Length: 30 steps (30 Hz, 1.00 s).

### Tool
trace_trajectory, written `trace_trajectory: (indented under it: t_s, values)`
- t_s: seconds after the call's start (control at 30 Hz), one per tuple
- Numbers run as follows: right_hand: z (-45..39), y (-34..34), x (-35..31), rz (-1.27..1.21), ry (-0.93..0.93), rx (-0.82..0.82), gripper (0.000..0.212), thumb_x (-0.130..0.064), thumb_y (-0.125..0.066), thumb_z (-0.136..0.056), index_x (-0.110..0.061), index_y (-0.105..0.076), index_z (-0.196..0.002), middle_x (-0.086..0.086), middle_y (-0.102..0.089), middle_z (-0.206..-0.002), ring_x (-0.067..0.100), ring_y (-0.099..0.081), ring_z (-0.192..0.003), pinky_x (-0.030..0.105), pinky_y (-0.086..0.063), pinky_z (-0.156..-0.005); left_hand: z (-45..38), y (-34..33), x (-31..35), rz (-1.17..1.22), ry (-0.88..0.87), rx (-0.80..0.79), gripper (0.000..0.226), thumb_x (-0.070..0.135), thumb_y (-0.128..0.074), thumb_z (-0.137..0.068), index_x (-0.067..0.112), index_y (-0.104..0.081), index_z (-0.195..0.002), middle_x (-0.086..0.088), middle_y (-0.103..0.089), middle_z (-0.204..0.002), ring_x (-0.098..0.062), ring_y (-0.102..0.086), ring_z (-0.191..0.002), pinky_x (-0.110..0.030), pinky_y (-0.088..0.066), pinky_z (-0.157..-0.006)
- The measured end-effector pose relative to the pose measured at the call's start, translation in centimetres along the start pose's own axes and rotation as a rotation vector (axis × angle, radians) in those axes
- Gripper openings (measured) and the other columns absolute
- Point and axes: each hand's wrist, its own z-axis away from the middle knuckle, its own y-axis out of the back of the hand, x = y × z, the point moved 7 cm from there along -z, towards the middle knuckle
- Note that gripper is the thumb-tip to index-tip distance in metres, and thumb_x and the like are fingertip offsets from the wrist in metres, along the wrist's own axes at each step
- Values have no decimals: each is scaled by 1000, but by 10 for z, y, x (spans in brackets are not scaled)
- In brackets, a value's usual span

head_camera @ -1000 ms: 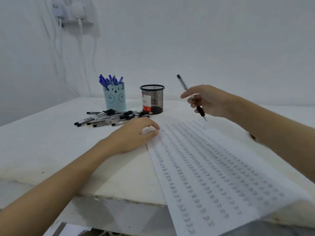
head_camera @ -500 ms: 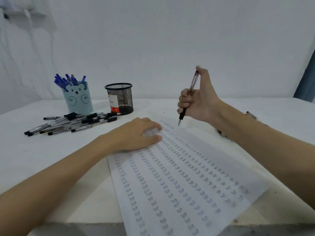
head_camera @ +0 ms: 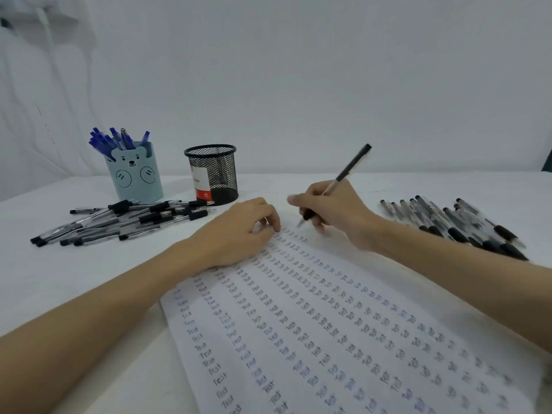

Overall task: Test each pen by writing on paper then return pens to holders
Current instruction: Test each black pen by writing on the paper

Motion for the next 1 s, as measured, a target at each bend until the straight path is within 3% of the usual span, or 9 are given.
trace_trajectory:
  t_s: [0.07, 0.13, 0.23, 0.3, 0.4, 0.57, 0.7, 0.87, 1.0]
  values:
    - [0, -1, 7, -38, -9, 56, 48, -26, -51, -94, -5, -53, -50, 2, -45, -39, 10, -33, -30, 16, -25, -34, -2, -3, -4, 38, -13, 39, 17, 17, -48, -89, 22, -62, -98, 11, -52, -100, -1, -48, -95, -19, -37, -79]
    - [0, -4, 10, -81, -22, 48, 54, -29, -42, -96, -3, -52, -49, 7, -45, -39, 15, -33, -28, 16, -23, -34, -1, -6, -7, 76, -22, 52, 21, 25, -45, -84, 24, -61, -97, 13, -52, -100, -1, -49, -97, -20, -39, -82]
    - [-1, -6, 8, -46, 24, 45, 52, -28, -52, -93, -3, -51, -47, 13, -47, -41, 20, -35, -29, 18, -27, -34, -2, -6, -9, 104, -27, 49, 26, 29, -42, -78, 27, -60, -97, 15, -52, -100, -1, -49, -99, -19, -39, -86]
    - [-2, -3, 9, -3, 36, 84, 46, -12, -62, -84, -8, -43, -43, 11, -47, -42, 19, -35, -29, 18, -27, -34, -2, -6, -8, 99, -27, 46, 27, 30, -41, -78, 27, -59, -97, 16, -51, -100, 0, -49, -99, -18, -39, -86]
    - [-1, -2, 9, 89, 60, 112, 43, 4, -57, -73, -12, -33, -40, 10, -45, -43, 18, -37, -29, 15, -25, -34, -2, -7, -9, 92, -25, 45, 31, 32, -41, -78, 24, -61, -100, 13, -52, -102, -1, -49, -99, -16, -38, -85]
    - [-1, -4, 8, 147, 99, 107, 48, 7, -51, -71, -16, -25, -39, -4, -30, -31, 22, -45, -40, 14, -22, -34, -1, -7, -9, 87, -35, 42, 31, 32, -43, -77, 25, -61, -101, 13, -52, -101, 1, -49, -98, -11, -36, -82]
    - [1, -7, 4, 165, 101, 80, 45, 8, -50, -71, -15, -24, -42, -6, -30, -29, 26, -50, -47, 13, -20, -33, -1, -7, -9, 89, -38, 38, 28, 32, -44, -77, 27, -60, -99, 15, -51, -99, 1, -49, -96, -6, -34, -77]
    - [2, -5, 2, 187, 112, 117, 44, 6, -49, -72, -16, -23, -44, 0, -28, -35, 21, -48, -39, 13, -20, -31, -1, -6, -8, 85, -38, 43, 29, 30, -45, -76, 26, -61, -99, 14, -51, -98, -4, -50, -95, -7, -34, -75]
    - [1, -7, 4, 168, 92, 97, 45, 5, -49, -73, -16, -23, -43, -8, -31, -29, 27, -49, -50, 13, -20, -32, -1, -6, -9, 83, -38, 44, 30, 31, -45, -76, 25, -61, -100, 15, -51, -97, -4, -50, -96, -7, -34, -76]
